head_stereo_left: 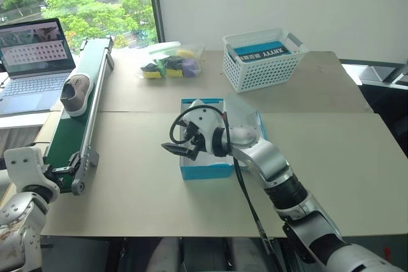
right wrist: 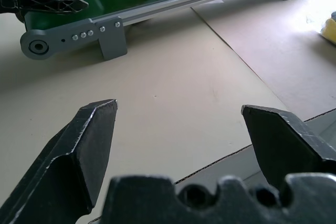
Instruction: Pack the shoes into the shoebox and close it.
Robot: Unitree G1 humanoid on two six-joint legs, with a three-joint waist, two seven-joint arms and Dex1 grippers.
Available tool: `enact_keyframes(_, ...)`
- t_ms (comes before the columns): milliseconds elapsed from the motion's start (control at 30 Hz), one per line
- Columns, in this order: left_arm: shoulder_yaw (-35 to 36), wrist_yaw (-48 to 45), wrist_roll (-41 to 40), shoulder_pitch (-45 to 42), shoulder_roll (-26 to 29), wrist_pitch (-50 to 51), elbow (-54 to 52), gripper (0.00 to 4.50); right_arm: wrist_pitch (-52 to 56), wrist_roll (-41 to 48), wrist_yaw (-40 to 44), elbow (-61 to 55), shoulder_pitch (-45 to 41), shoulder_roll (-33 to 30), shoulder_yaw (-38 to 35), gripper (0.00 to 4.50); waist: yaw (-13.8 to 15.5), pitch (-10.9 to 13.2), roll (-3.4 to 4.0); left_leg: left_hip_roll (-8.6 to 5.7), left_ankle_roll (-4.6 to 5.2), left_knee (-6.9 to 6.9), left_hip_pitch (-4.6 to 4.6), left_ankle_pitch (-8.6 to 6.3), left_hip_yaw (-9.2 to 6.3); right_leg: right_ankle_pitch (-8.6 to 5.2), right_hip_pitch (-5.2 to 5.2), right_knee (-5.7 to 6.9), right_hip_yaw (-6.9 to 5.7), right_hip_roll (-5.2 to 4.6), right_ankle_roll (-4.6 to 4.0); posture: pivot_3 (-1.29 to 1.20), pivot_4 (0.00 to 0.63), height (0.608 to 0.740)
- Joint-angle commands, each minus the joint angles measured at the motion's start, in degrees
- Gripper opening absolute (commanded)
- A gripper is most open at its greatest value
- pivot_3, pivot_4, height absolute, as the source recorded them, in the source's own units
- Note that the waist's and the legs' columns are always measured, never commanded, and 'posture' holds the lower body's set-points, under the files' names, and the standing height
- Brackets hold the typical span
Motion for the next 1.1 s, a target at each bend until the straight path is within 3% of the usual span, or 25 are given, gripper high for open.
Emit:
enact_keyframes(33, 1.33, 0.27, 0.27, 0.18, 0.93, -0.13, -0.12, 4.5, 0.02, -0.09, -0.1, -2.02, -0.45, 0.32, -1.02, 4.48, 0.0, 0.0, 0.0, 0.0, 0.0, 0.0, 0.0, 0.0, 0.0, 0.0, 0.0, 0.0, 0.0, 0.0, 0.0, 0.0, 0.15, 0.737)
enact_keyframes(1067, -1.74, 0.23, 1.0, -0.07, 1.25, 2.88, 3.93, 4.5, 2.23, 0.53, -1.8, -3.81, -0.55, 0.06, -3.41, 4.48, 0.02, 0.0, 0.0, -0.01, 0.0, -0.03, 0.04, 0.0, -0.03, 0.0, 0.0, 0.0, 0.03, -0.01, 0.0, 0.0, 0.15, 0.737)
enact_keyframes(1100, -1.85, 0.22, 0.66, -0.22, 1.36, 3.59, 3.52, 4.24, 2.28, 0.58, -1.83, -3.74, -0.71, 0.02, -3.64, 4.5, 0.04, 0.0, 0.0, -0.01, 0.0, -0.04, 0.05, 0.0, -0.03, 0.0, 0.01, 0.01, 0.03, -0.01, 0.0, 0.0, 0.15, 0.737)
